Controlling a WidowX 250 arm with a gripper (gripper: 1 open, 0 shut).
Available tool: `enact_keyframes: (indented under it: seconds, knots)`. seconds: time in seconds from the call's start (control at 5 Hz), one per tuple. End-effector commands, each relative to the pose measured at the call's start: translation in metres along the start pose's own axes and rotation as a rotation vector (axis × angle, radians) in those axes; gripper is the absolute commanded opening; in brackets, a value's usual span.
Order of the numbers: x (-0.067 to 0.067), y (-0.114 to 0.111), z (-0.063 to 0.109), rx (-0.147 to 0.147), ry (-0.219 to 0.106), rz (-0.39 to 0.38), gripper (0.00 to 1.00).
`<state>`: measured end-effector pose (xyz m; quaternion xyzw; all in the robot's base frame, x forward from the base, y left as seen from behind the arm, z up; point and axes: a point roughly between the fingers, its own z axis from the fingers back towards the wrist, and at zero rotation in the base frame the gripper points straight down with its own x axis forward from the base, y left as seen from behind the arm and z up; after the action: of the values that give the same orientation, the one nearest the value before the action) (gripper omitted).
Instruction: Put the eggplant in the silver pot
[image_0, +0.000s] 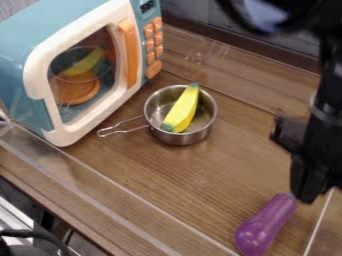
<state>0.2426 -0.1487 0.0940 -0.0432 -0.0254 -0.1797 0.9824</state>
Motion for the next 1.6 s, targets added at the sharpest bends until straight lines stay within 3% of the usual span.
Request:
enact_keyframes:
  seconds: [0.0,0.2,0.6,1.0,1.4]
  knots:
    - [0.018,0.014,0.043,0.006,-0.097,-0.005,0.0]
    - [0.017,0.011,0.032,0.01,-0.099,-0.024,1.0]
    - [0.009,0.009,0.031,0.012,-0.095,-0.082,1.0]
    - [-0.006,0.011,0.024,0.018,-0.093,-0.073,1.0]
    - [-0.001,-0.007,0.026,0.03,-0.099,0.015,1.0]
